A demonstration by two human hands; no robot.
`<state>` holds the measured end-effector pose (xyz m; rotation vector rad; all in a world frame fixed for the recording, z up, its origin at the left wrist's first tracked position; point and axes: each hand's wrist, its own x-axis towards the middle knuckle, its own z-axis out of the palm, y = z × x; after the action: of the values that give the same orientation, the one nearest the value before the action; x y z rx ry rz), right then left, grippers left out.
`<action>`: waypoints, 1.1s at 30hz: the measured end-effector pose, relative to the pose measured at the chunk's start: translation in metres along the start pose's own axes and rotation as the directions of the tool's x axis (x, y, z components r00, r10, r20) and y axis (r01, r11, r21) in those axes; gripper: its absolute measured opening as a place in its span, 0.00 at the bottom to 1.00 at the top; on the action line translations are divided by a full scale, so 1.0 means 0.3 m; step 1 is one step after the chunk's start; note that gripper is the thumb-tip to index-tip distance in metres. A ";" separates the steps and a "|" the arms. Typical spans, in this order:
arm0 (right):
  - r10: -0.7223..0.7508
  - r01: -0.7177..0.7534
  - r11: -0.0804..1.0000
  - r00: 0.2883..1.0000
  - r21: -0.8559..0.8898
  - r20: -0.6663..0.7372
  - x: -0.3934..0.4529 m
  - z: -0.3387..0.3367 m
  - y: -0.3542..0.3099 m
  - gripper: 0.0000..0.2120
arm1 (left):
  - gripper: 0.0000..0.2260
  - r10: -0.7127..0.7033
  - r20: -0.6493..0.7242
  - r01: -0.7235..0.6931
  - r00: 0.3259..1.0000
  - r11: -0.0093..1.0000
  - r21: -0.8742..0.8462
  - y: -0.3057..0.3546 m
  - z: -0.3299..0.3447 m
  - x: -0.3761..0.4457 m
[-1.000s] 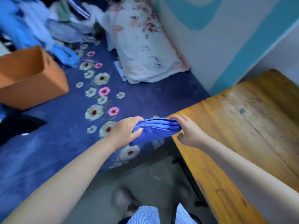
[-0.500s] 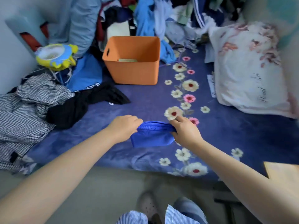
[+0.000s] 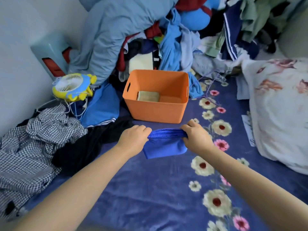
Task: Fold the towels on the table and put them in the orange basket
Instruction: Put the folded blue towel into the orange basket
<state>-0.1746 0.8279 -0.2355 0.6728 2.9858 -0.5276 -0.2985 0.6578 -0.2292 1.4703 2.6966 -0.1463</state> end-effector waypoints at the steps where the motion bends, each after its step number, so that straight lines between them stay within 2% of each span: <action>1: 0.005 -0.005 1.000 1.000 0.003 -0.008 0.071 -0.016 0.015 0.14 | 0.10 -0.005 -0.013 0.005 1.000 1.000 -0.002 -0.028 -0.009 0.075; 5: 0.027 -0.025 0.999 0.999 0.046 -0.036 0.236 -0.081 0.033 0.15 | 0.11 -0.050 -0.029 0.049 0.998 0.997 -0.053 -0.085 -0.044 0.250; 8: 0.016 -0.009 0.990 0.999 0.141 -0.050 0.369 -0.134 0.050 0.13 | 0.12 -0.107 -0.032 0.097 0.994 0.969 -0.226 -0.137 -0.070 0.394; 11: -0.022 0.031 0.981 0.999 0.190 -0.047 0.543 -0.180 0.078 0.10 | 0.09 -0.149 -0.083 0.094 0.985 0.879 -0.468 -0.201 -0.099 0.555; 14: -0.048 0.068 0.974 0.994 0.217 -0.096 0.691 -0.212 0.101 0.10 | 0.08 -0.160 -0.143 0.050 0.977 0.818 -0.573 -0.263 -0.110 0.698; 20: -0.026 0.058 0.973 0.989 0.222 -0.146 1.014 -0.173 0.179 0.08 | 0.09 -0.184 -0.176 0.024 0.967 0.754 -0.657 -0.392 -0.001 1.035; 25: 0.033 -0.032 0.984 0.999 0.178 -0.005 1.220 -0.024 0.283 0.10 | 0.09 -0.147 -0.043 0.082 0.988 0.745 -0.661 -0.434 0.173 1.255; 29: 0.085 -0.091 0.981 0.995 0.173 0.047 1.371 0.087 0.372 0.11 | 0.08 -0.133 0.017 0.110 0.991 0.733 -0.672 -0.442 0.297 1.411; 33: 0.112 -0.125 0.987 0.986 0.105 0.122 1.473 0.137 0.426 0.07 | 0.06 -0.125 0.053 0.129 0.991 0.736 -0.664 -0.451 0.382 1.517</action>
<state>-0.5225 1.1039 -0.3625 0.7938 2.8046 -0.7055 -0.6570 0.9514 -0.3832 1.0440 2.4205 0.7399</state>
